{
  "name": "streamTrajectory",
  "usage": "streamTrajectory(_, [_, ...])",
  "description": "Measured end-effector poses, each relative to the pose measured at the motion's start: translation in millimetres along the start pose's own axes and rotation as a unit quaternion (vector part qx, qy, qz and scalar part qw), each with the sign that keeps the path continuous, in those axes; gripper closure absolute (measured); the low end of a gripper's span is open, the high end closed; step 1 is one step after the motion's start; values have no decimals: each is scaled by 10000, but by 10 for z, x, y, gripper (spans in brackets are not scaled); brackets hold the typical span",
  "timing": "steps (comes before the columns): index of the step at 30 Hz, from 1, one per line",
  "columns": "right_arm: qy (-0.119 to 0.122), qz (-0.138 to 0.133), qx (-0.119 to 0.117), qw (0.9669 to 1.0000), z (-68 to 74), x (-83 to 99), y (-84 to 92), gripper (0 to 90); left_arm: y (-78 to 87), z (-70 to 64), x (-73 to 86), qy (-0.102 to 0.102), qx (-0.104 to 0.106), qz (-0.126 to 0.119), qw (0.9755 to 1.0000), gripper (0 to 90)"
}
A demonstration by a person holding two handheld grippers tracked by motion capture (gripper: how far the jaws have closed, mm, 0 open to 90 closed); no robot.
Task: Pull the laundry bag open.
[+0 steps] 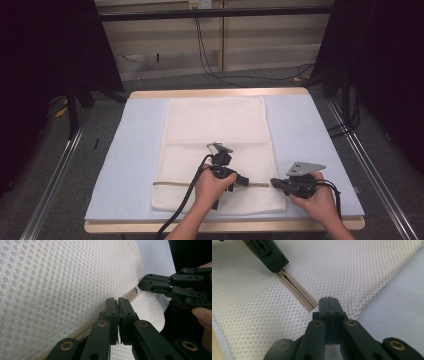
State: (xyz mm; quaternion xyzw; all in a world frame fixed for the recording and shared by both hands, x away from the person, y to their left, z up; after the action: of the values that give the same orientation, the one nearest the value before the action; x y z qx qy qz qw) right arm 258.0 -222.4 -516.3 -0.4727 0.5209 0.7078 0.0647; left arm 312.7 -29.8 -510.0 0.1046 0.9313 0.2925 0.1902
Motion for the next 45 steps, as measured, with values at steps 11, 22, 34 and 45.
streamTrajectory(11, [-12, -13, -23, 10000, -2, 1, -2, 900, 76, 42, 6, 39, -13, -26, 10000, 875])
streamTrajectory(22, [-13, -23, -26, 10000, -4, 1, -3, 900, 123, 90, 29, 134, 94, -3, 9999, 875])
streamTrajectory(34, [-15, -20, -42, 10000, -5, 2, -2, 900, 208, 135, 40, 56, -30, 82, 9999, 874])
streamTrajectory(45, [-29, -24, -44, 10000, -5, 3, -2, 900, 249, 162, 54, 101, 5, 16, 9999, 874])
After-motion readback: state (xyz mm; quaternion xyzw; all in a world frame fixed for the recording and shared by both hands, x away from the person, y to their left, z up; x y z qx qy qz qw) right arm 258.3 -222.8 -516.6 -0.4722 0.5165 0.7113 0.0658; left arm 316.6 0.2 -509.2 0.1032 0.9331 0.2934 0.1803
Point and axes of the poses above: each handheld gripper's, and its own axes: y roughly backward along the jaws, x roughly out of its underside, z roughly to its left, the point moved 5 cm from there along -y, roughly forward along the jaws, and after that the axes turned 5 degrees about x, right-handed, at the moved point
